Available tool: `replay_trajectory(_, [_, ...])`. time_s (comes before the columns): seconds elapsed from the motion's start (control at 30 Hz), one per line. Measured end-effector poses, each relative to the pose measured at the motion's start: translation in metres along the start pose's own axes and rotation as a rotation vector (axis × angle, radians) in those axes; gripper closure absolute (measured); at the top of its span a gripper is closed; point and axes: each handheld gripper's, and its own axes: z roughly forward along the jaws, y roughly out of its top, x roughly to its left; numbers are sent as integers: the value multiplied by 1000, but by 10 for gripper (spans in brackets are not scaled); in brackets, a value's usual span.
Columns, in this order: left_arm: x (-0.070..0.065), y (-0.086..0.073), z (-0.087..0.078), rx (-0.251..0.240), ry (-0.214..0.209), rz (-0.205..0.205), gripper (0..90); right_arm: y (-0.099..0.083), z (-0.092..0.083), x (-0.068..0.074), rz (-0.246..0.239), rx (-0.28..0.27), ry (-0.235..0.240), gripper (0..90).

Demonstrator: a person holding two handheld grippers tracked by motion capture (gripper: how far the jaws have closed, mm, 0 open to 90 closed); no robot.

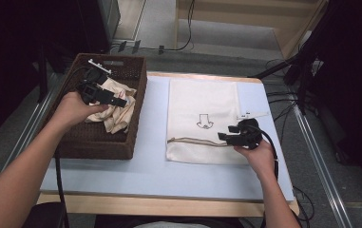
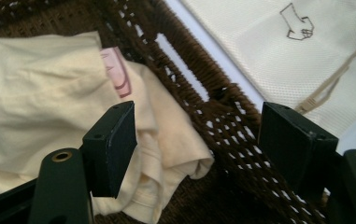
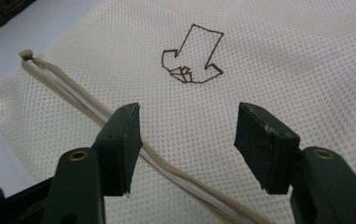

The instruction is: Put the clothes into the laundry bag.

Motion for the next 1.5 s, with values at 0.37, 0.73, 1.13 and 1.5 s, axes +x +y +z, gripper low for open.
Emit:
replay_trajectory(0.37, [24,-8,21,36,39,-91,210,0,0,-1,1,-3,3,421])
replay_trajectory(0.73, [33,-13,43,55,101,-160,0,0,0,-1,5,2,7,421])
replay_trajectory(1.13, [40,-17,78,114,133,-221,0,0,1,-1,5,5,4,417])
replay_trajectory(1.5, [38,-19,98,141,183,-200,0,0,2,-1,-4,8,6,417])
